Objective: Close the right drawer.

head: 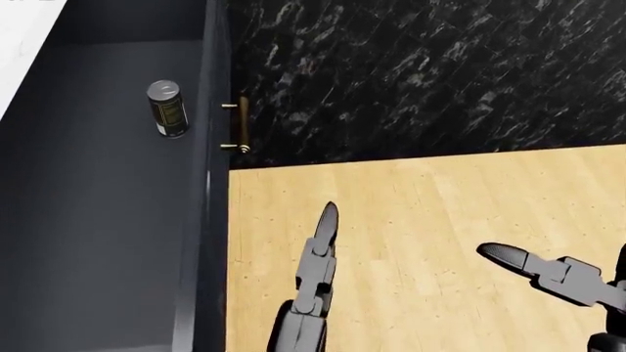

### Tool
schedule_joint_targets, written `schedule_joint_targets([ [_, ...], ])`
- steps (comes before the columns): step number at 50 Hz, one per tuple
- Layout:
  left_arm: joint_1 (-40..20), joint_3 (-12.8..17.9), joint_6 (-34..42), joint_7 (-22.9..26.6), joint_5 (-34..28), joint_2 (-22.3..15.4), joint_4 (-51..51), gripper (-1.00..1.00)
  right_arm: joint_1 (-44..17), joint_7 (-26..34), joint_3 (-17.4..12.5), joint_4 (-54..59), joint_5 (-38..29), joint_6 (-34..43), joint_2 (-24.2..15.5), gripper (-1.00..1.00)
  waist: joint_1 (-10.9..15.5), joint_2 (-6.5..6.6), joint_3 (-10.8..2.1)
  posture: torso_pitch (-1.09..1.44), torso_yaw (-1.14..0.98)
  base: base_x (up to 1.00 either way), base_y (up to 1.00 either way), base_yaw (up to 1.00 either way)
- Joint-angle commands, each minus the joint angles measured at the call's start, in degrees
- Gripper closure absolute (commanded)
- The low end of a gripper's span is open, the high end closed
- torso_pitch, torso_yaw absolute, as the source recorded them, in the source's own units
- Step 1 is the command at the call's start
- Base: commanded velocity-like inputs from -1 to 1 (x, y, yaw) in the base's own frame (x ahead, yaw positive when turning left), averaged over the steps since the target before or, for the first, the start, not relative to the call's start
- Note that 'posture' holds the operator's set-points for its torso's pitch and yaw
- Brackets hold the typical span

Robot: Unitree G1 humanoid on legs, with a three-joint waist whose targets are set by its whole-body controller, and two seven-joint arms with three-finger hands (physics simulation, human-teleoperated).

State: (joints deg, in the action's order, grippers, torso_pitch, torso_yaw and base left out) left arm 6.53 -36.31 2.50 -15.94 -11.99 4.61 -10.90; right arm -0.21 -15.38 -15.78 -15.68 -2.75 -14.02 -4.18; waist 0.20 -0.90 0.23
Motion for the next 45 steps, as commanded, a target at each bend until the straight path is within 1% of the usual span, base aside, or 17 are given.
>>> schedule_joint_targets([
  [1,-0.57,-0.27,-1.82,-1.21,0.55,1.07,-2.18,-1.00,-0.80,0.12,-0.29,-2.61,-0.22,-1.41,-0.50,-1.00,-0.03,-0.34,-0.90,0.00,0.00,0.00,0.00,0.00],
  [3,-1.48,2.06,-0.16,-1.94,2.99,2.10,-1.57,-1.00,-0.88,0.12,-0.44,-2.73,-0.11,-1.28,-0.52,-1.00,-0.03,-0.35,-0.91,0.00,0.00,0.00,0.00,0.00],
  [5,-1.96,3.54,0.44,-2.98,4.15,2.56,-1.18,-1.00,-0.87,0.07,-0.48,-2.80,-0.19,-1.24,-0.51,-1.00,-0.02,-0.35,-0.93,0.00,0.00,0.00,0.00,0.00],
  [11,-2.59,4.83,1.07,-4.88,4.49,3.02,-0.14,-1.00,-0.86,0.16,-0.47,-2.88,-0.28,-1.45,-0.53,-1.00,-0.08,-0.28,-0.95,0.00,0.00,0.00,0.00,0.00],
  [17,-3.45,7.10,2.37,-7.67,5.21,4.23,2.29,-1.00,-0.88,0.24,-0.51,-2.86,-0.43,-1.47,-0.55,-1.00,-0.09,-0.31,-0.92,0.00,0.00,0.00,0.00,0.00],
  [19,-3.44,6.93,2.48,-8.32,4.66,4.31,2.82,-1.00,-0.82,0.29,-0.40,-2.92,-0.52,-1.49,-0.50,-1.00,-0.10,-0.31,-0.88,0.00,0.00,0.00,0.00,0.00],
  [25,-4.36,8.67,3.63,-9.29,5.77,5.02,3.83,-1.00,-0.77,0.27,-0.43,-3.14,-0.54,-1.43,-0.47,-1.00,-0.08,-0.34,-0.80,0.00,0.00,0.00,0.00,0.00],
  [27,-4.79,9.54,4.32,-8.72,7.41,5.39,4.64,-1.00,-0.90,0.25,-0.58,-3.29,-0.33,-1.14,-0.54,-1.00,-0.09,-0.35,-0.78,0.00,0.00,0.00,0.00,0.00],
  [30,-5.24,10.04,4.34,-8.65,7.90,5.67,5.94,-1.00,-0.88,0.16,-0.47,-2.84,-0.50,-1.34,-0.49,-1.00,-0.06,-0.38,-0.77,0.00,0.00,0.00,0.00,0.00],
  [34,-7.15,13.04,7.04,-9.06,10.26,7.02,8.70,-1.00,-1.02,0.06,-0.30,-2.67,-0.58,-1.38,-0.52,-1.00,-0.04,-0.46,-0.77,0.00,0.00,0.00,0.00,0.00],
  [36,-7.45,13.38,7.35,-9.38,10.36,7.17,9.33,-1.00,-0.94,0.11,-0.51,-2.73,-0.35,-1.37,-0.57,-1.00,-0.06,-0.50,-0.79,0.00,0.00,0.00,0.00,0.00],
  [37,-8.06,14.40,8.27,-9.49,11.31,7.57,10.19,-1.00,-0.96,0.12,-0.42,-2.86,-0.42,-1.29,-0.55,-1.00,-0.08,-0.50,-0.78,0.00,0.00,0.00,0.00,0.00],
  [38,-8.56,15.30,8.52,-9.79,11.97,7.83,11.03,-1.00,-0.97,0.10,-0.43,-2.92,-0.48,-1.25,-0.56,-1.00,-0.09,-0.53,-0.77,0.00,0.00,0.00,0.00,0.00],
  [40,-8.39,15.65,6.98,-8.91,13.37,7.89,11.09,-1.00,-1.03,0.17,-0.41,-2.69,-0.35,-1.29,-0.58,-1.00,-0.08,-0.54,-0.80,0.00,0.00,0.00,0.00,0.00],
  [42,-8.25,15.27,7.47,-10.84,12.01,7.83,10.66,-1.00,-0.99,0.14,-0.48,-2.86,-0.34,-1.17,-0.58,-1.00,-0.14,-0.53,-0.83,0.00,0.00,0.00,0.00,0.00],
  [44,-9.60,16.63,9.21,-13.05,11.59,8.40,12.48,-1.00,-0.99,0.19,-0.41,-3.18,-0.42,-0.96,-0.57,-1.00,-0.18,-0.58,-0.80,0.00,0.00,0.00,0.00,0.00],
  [45,-10.57,17.83,9.40,-16.46,10.06,8.87,13.89,-1.00,-1.03,0.23,-0.50,-2.93,-0.29,-1.07,-0.62,-1.00,-0.14,-0.60,-0.81,0.00,0.00,0.00,0.00,0.00],
])
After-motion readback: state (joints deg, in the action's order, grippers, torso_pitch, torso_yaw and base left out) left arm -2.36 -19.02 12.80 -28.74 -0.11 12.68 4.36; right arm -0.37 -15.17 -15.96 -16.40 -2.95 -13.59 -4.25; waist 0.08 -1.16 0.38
